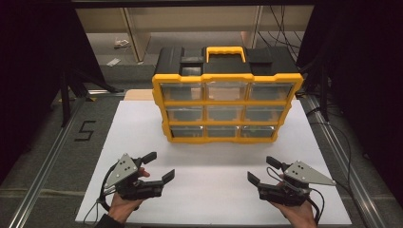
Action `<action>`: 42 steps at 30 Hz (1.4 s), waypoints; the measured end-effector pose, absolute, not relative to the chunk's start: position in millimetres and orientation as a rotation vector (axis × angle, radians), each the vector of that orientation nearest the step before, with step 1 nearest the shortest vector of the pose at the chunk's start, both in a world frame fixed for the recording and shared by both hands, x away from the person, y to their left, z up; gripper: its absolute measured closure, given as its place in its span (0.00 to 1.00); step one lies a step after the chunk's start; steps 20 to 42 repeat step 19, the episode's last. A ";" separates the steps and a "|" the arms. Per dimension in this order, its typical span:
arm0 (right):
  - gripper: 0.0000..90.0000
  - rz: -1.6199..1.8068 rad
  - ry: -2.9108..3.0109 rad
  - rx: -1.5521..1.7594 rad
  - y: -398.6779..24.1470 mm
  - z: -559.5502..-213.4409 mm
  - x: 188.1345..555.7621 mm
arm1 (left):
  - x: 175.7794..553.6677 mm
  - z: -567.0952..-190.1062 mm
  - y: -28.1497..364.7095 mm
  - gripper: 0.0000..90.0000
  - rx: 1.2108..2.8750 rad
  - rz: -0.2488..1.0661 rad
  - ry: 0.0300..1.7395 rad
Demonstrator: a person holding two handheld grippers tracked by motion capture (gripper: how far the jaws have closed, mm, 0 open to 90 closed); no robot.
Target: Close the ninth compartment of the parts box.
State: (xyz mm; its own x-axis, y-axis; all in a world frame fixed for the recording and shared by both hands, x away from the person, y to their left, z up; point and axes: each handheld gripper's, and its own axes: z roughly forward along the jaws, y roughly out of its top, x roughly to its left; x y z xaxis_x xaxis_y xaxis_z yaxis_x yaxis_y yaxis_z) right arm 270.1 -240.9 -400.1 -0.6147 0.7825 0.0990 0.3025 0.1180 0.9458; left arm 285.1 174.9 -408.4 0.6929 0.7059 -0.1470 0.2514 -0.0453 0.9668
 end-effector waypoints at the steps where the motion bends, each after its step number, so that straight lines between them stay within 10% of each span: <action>1: 0.20 1.507 1.972 1.050 -241.3 -399.4 269.2 | 285.2 -408.4 175.3 0.16 1.618 0.440 0.796; 42: 0.19 1.509 1.957 1.057 -243.6 -398.8 271.9 | 286.1 -409.0 174.8 0.16 1.625 0.440 0.796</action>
